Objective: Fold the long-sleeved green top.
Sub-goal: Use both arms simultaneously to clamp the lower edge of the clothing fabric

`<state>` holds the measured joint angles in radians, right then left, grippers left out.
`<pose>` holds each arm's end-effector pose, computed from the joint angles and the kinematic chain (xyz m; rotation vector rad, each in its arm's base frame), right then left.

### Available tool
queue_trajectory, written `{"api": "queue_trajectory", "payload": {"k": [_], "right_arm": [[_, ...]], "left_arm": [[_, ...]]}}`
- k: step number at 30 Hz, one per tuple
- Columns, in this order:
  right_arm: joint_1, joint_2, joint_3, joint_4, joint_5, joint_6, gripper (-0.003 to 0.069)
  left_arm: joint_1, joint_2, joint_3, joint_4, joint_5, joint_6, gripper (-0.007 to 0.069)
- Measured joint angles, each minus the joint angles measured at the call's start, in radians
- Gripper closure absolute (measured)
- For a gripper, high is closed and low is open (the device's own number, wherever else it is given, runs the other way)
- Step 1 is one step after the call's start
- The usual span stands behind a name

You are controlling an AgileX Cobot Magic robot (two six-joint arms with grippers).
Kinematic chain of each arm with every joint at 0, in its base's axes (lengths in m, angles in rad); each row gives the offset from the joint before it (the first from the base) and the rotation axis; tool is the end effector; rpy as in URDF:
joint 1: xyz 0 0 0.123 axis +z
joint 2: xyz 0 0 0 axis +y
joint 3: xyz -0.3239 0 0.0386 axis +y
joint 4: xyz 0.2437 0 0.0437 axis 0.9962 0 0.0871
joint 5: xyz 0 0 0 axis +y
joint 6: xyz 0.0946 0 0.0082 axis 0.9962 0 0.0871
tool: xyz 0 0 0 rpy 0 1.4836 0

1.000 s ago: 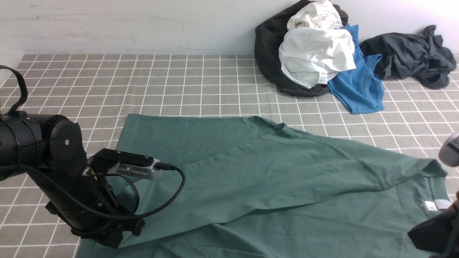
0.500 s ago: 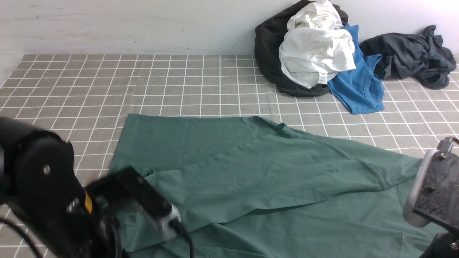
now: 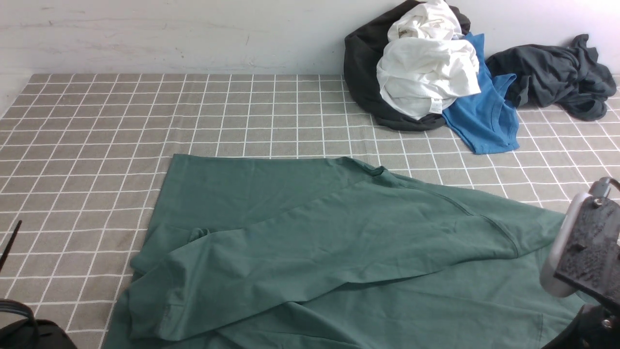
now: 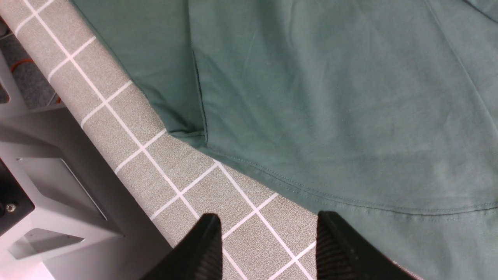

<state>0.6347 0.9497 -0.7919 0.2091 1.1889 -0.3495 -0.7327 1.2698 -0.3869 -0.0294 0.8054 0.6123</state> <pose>0.0855 0.0856 0.3252 -1.2829 2.5364 0.3545 0.0926 -0.0860 0.1884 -1.9121 -2.4527 0.0296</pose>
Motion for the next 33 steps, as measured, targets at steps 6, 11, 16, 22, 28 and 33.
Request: {"api": "queue_trajectory", "payload": {"k": [6,11,16,22,28,33], "right_arm": [[0.000,0.000,0.000,0.000,0.000,0.003,0.0344],[0.000,0.000,0.000,0.000,0.000,0.003,0.0344],[0.000,0.000,0.000,0.000,0.000,0.004,0.0344],[0.000,0.000,0.000,0.000,0.000,0.004,0.0344],[0.000,0.000,0.000,0.000,0.005,0.006,0.0344],[0.000,0.000,0.000,0.001,0.007,0.006,0.0344]], "left_arm": [[0.000,0.000,0.008,0.083,-0.072,-0.031,0.0156],[0.000,0.000,0.008,0.116,-0.076,-0.076,0.0156],[0.000,0.006,0.010,0.118,-0.076,-0.081,0.0156],[0.000,0.033,0.005,0.115,-0.073,-0.081,0.0156],[0.000,0.043,-0.012,0.116,-0.062,-0.085,0.0156],[0.000,0.050,-0.055,0.124,-0.065,-0.109,0.0156]]}}
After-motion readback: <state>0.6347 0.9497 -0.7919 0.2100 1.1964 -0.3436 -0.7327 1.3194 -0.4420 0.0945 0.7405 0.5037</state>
